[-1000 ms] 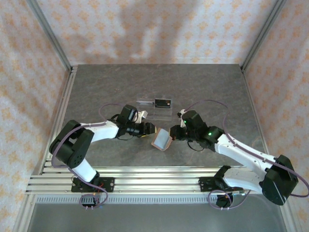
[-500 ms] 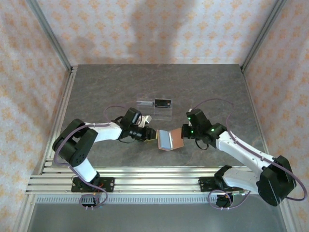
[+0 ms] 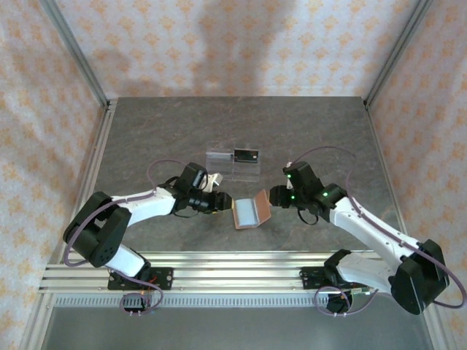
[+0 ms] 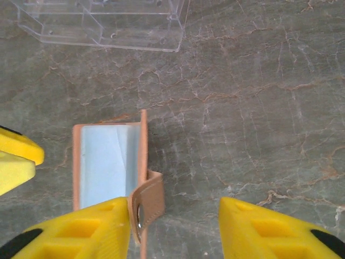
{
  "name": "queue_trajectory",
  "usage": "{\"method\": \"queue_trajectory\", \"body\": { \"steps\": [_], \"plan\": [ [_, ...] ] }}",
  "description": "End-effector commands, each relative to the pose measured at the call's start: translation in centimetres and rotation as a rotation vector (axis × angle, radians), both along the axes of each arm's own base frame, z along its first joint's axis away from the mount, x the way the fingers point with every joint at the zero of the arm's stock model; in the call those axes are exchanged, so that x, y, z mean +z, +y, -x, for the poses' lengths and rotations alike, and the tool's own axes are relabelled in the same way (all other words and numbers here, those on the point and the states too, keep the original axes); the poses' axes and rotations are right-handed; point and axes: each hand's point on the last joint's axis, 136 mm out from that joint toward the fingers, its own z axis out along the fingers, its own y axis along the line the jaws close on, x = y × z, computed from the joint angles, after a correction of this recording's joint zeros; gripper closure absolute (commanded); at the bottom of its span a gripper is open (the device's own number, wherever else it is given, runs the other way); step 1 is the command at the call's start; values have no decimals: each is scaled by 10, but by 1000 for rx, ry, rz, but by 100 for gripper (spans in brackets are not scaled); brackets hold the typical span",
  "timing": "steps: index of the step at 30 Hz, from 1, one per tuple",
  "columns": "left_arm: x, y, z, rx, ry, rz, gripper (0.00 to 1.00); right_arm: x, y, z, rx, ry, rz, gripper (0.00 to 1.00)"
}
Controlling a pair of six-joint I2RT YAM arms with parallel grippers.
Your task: Put the credit cards into the card holder
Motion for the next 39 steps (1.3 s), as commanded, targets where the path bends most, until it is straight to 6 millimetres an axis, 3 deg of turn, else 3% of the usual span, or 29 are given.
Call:
{"method": "queue_trajectory", "body": {
  "steps": [1, 5, 9, 13, 22, 25, 30, 33, 36, 39],
  "plan": [
    [19, -3, -8, 14, -46, 30, 54, 12, 0, 6, 1, -4, -20, 50],
    [23, -6, -11, 10, -57, 26, 55, 5, 3, 13, 10, 13, -27, 39],
    [17, -11, -13, 5, -53, 25, 59, 4, 22, 25, 96, 16, -29, 29],
    [14, -16, -12, 7, -51, 29, 60, -7, 27, 25, 93, 38, -5, 28],
    [10, -32, -11, -21, -39, 64, 61, -42, -9, 19, -55, 47, 159, 31],
    [18, -40, -12, -45, -44, 72, 60, -40, -6, 23, -55, 41, 115, 31],
    [31, -61, -19, -80, -81, 83, 60, -11, 31, 40, 136, -8, -119, 27],
    [29, -70, -21, -93, -75, 81, 59, 2, 42, 50, 203, -22, -199, 21],
    [24, -79, -23, -101, -69, 82, 59, 2, 41, 52, 215, -16, -191, 20],
    [21, -88, -24, -115, -56, 82, 59, -12, 35, 45, 159, -18, -162, 19]
  ]
}}
